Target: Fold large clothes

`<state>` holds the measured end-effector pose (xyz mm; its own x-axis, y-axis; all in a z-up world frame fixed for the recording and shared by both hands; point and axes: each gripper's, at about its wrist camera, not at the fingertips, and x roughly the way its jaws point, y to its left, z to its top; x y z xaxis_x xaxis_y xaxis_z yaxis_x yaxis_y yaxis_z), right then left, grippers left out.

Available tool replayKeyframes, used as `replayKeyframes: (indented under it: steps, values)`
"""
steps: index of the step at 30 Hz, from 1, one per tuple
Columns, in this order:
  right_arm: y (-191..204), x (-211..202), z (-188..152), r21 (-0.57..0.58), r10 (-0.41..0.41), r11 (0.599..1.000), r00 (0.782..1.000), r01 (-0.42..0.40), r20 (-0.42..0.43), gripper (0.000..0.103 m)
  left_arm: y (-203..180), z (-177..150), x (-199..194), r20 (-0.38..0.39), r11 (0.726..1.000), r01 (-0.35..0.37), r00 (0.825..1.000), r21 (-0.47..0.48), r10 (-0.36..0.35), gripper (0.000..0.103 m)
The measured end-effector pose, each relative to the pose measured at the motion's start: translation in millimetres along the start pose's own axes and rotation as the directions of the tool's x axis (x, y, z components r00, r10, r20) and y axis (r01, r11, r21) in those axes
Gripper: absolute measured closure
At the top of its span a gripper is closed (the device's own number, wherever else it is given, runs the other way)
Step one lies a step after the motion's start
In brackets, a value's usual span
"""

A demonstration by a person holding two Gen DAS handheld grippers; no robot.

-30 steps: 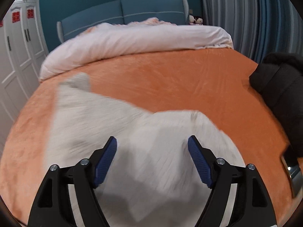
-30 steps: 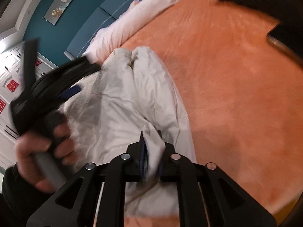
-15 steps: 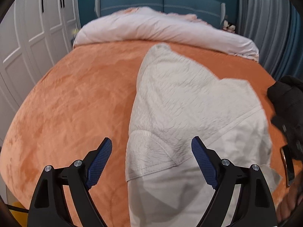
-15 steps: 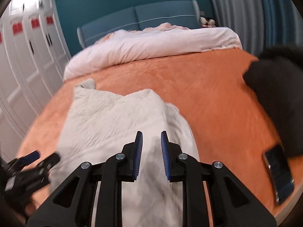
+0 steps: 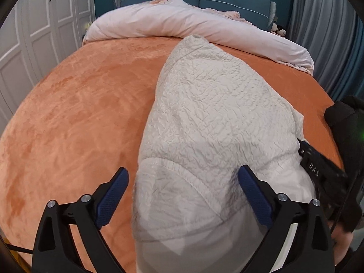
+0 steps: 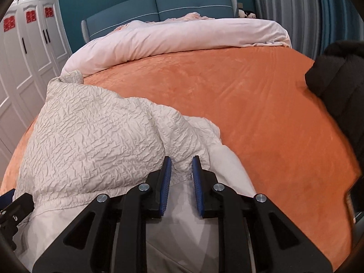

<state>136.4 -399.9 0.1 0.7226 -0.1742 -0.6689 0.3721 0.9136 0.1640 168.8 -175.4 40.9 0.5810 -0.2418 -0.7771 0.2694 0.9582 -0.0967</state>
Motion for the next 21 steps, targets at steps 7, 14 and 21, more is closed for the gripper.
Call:
replayKeyframes:
  steps: [7,14,21]
  values:
    - [-3,9,-7,0.038,0.011,0.999,1.0,-0.012,0.022,0.085,-3,-4,12,0.023,1.0,-0.003,1.0,0.014,0.003,0.005]
    - [-2,13,-11,0.053,0.013,0.998,0.999,-0.015,0.033,0.086,-4,-7,19,0.039,1.0,-0.011,0.999,0.022,0.01,0.005]
    - [1,11,-10,0.05,0.009,0.999,1.0,-0.01,0.024,0.086,-1,-6,16,0.037,1.0,0.003,0.999,0.009,-0.004,0.005]
